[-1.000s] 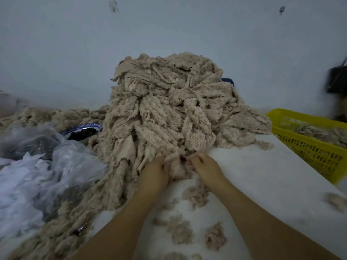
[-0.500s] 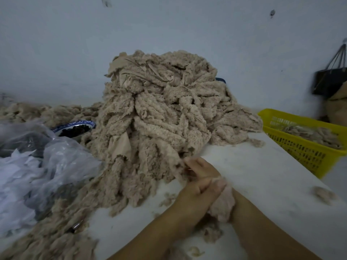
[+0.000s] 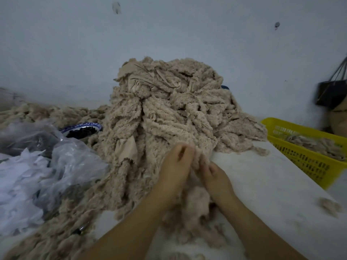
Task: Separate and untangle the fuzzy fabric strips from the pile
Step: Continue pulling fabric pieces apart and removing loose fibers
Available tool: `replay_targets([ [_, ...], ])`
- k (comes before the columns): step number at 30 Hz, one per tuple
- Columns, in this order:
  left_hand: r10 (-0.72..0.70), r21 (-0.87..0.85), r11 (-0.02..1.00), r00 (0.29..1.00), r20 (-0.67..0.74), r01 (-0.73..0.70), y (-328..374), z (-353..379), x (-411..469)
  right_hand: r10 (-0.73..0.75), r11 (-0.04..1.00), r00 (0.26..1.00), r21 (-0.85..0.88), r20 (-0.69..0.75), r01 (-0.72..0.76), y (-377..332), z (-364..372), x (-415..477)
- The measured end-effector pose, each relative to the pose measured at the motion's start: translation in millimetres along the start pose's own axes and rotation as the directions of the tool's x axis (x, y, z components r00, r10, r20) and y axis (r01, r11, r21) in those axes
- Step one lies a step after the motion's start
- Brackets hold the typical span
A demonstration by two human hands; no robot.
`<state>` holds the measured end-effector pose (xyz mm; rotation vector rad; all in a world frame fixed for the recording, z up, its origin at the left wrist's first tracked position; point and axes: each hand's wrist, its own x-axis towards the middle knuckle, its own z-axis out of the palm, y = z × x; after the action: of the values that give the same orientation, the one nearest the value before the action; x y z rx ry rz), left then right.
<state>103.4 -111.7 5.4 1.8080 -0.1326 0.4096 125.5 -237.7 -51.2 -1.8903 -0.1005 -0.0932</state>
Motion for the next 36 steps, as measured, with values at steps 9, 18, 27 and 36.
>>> replay_targets([
  [9, 0.036, 0.719, 0.661, 0.967, 0.252, -0.212, -21.3, 27.6, 115.4, -0.187, 0.964, 0.974, -0.213, -0.125, 0.157, 0.9, 1.4, -9.9],
  [18, -0.294, 0.784, 0.618, 0.908, 0.299, -0.058, -55.1, 66.9, 156.1, -0.117, 0.979, 0.986, -0.183, -0.121, 0.094, 8.7, -1.9, 4.3],
  [27, -0.294, 0.634, 0.766, 0.818, 0.494, -0.108, -44.6, 57.4, 103.8, 0.065, 0.994, 0.950, 0.103, -0.306, -0.035, 5.0, -7.2, 9.5],
  [36, -0.185, 0.469, 0.840, 0.670, 0.719, -0.271, 8.1, 14.1, -18.6, 0.271, 0.894, 0.930, 0.292, 0.249, -0.338, -11.7, -30.4, 21.6],
])
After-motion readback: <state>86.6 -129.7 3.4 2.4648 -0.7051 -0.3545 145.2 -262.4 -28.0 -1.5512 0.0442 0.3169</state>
